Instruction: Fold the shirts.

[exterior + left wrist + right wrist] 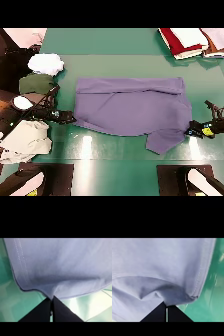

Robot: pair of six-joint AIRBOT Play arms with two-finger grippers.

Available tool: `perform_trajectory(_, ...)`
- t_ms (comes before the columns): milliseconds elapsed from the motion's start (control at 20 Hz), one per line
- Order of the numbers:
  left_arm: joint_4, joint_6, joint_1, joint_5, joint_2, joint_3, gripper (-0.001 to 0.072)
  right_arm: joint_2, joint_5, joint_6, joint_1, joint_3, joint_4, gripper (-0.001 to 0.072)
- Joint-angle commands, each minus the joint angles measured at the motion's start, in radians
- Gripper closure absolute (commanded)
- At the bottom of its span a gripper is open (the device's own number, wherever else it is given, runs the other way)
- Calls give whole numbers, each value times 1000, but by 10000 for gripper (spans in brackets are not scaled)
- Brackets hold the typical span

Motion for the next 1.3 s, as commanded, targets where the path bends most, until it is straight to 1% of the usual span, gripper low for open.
perform_trajectory(0,47,6,0,-93,1,11,684,6,123,0,44,48,-19,698)
perform_trajectory(100,148,-28,0,-220,34,34,684,68,247,15,56,89,-74,698)
perform_trajectory(200,217,-75,0,-309,137,34,684,169,321,54,55,116,-151,698)
perform_trajectory(300,197,-127,0,-404,255,34,683,272,377,77,55,149,-216,699)
perform_trajectory(350,170,-143,0,-428,303,34,683,307,391,90,55,167,-217,699)
perform_trajectory(450,128,-150,0,-387,357,34,683,337,370,106,65,215,-178,699)
perform_trajectory(600,120,-145,0,-241,314,54,683,252,296,106,137,324,-156,699)
perform_trajectory(700,119,-121,0,-136,215,102,683,132,229,106,202,404,-158,699)
perform_trajectory(900,119,-113,0,16,-37,246,683,-129,112,106,280,572,-157,699)
perform_trajectory(1100,119,-114,0,97,-265,398,683,-354,98,106,290,735,-156,699)
perform_trajectory(1250,119,-113,0,140,-383,492,682,-475,79,106,290,845,-145,698)
